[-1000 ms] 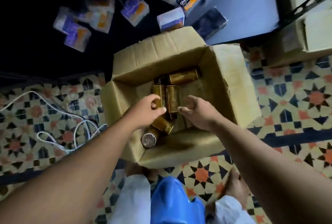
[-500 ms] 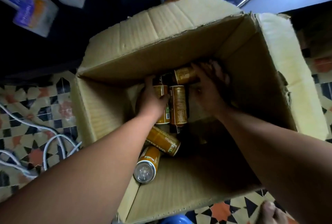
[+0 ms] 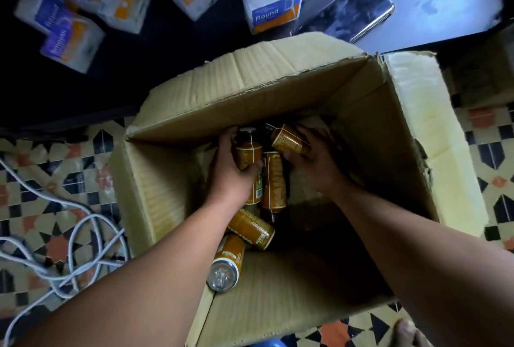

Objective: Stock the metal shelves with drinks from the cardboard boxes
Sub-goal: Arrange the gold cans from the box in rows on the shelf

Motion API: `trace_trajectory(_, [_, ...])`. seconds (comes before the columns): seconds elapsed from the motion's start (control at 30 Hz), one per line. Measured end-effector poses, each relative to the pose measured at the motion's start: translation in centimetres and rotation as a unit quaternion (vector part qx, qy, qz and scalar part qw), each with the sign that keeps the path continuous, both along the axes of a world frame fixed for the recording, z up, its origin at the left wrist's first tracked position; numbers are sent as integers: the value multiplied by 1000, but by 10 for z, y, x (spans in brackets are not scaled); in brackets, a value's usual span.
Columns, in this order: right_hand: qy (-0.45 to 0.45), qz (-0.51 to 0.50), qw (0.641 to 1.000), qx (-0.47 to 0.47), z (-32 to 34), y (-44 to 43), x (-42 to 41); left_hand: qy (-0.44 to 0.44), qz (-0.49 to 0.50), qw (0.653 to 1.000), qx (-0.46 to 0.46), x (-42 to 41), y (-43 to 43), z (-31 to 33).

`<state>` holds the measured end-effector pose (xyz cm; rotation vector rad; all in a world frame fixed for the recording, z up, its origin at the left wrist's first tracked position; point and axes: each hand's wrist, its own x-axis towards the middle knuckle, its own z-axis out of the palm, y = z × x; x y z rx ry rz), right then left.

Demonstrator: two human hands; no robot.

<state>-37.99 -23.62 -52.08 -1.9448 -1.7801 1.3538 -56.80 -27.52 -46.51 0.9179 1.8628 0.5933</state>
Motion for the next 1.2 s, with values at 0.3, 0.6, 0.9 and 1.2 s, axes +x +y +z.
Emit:
trace_trajectory(0.3, [173, -53, 984, 11, 184, -43, 25, 33, -17, 998, 46, 18, -28, 155])
trace_trajectory(0.6, [184, -1, 978, 95, 458, -47, 61, 35, -102, 983, 145, 39, -28, 424])
trace_trajectory(0.9, [189, 4, 943, 272, 725, -45, 100, 72, -84, 950, 291, 68, -36, 706])
trace_trajectory(1.2, [204, 41, 902, 377, 915, -18, 122, 76, -81, 901, 419, 110, -34, 879])
